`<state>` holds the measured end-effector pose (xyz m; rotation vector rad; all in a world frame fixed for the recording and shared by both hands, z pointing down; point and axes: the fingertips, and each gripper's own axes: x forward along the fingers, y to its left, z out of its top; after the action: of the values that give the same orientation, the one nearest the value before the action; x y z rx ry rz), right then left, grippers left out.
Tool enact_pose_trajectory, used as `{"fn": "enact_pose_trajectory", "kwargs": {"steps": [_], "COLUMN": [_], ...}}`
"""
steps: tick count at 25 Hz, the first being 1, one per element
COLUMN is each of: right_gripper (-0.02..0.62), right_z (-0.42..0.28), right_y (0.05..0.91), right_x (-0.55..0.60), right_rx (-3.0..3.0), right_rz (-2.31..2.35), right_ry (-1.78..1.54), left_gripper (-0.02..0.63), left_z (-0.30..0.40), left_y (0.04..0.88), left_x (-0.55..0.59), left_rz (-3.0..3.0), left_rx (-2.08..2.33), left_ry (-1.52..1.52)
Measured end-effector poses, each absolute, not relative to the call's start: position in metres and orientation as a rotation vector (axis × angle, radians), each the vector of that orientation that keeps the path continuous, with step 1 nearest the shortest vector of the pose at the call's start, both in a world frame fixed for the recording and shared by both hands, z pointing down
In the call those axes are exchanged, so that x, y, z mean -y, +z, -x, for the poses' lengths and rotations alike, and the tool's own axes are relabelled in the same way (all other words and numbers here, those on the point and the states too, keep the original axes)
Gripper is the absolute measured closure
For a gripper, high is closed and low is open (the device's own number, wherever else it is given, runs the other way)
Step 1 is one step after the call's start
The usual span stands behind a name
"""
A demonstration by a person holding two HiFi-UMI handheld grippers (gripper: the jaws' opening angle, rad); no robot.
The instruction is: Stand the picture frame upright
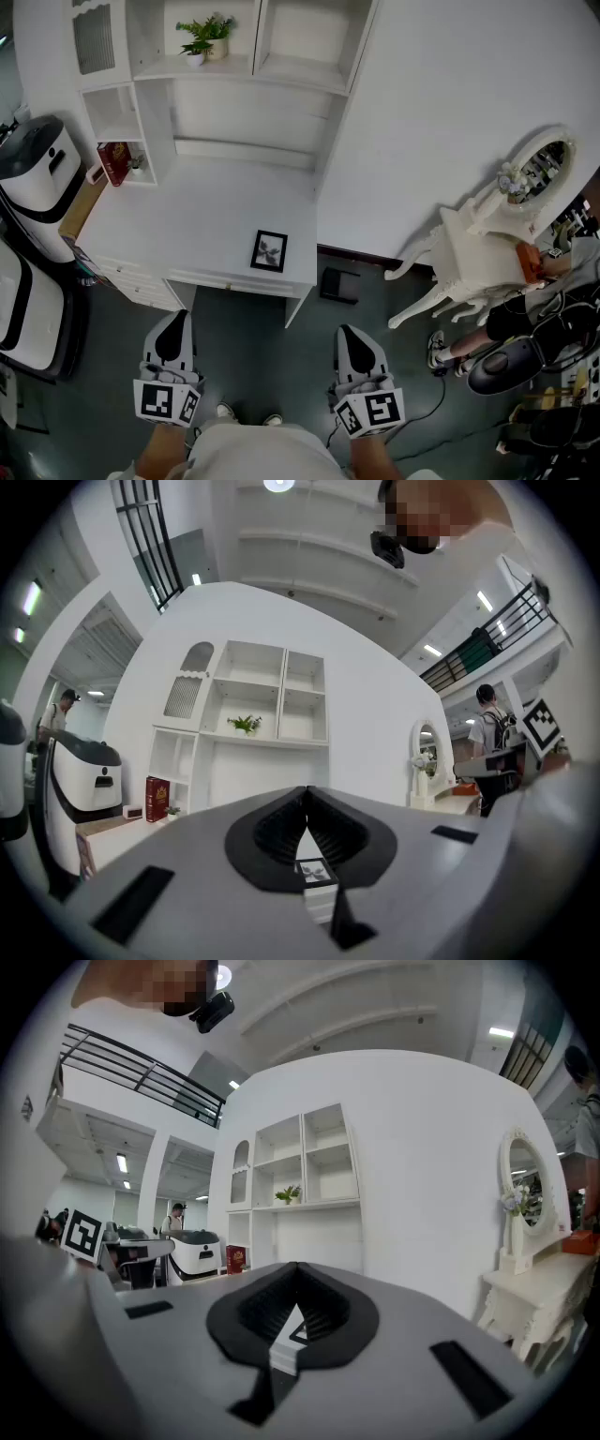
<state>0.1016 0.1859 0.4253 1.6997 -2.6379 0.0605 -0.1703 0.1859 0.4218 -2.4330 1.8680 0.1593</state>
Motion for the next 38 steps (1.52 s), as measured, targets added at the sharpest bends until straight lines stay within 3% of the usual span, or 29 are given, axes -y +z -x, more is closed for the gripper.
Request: {"fn": "enact_pose_trajectory", "kwargs": {"steps": [10,21,23,26,30,38], "right_gripper": [0.586,0.575,0.465,0.36,0.225,0.207], "right_z": [-0.078,-0.109,-0.12,-0.135,-0.148,-0.154], "right_y": [0.414,0.409,0.41,0.414,0.42,0.439], "right_x": [-0.204,-0.205,-0.205,-0.204,-0.201,-0.19], "right_rx": [2.665,2.75,2.745,2.734,2.748,2.784], "right_rz": [-1.693,-1.758,-1.76,-1.754,-1.726,-1.591], "right_ry": [0.05,0.19,0.202,0.208,0.236,0.3], "left_gripper": [0.588,0.581,0.517,0.344,0.18,0.15], "left_z": [0.189,0.187,0.189,0.191,0.187,0.158], "left_y": [0.407,0.391,0.395,0.404,0.417,0.43], "left_x": [-0.203,-0.212,-0.212,-0.209,-0.206,-0.201], "left_rz": [2.422,2.414,2.398,2.377,2.376,2.377], "left_rx": [-1.845,-1.795,-1.827,-1.878,-1.935,-1.968], "left_ry": [0.202,0.362,0.35,0.311,0.271,0.217]}}
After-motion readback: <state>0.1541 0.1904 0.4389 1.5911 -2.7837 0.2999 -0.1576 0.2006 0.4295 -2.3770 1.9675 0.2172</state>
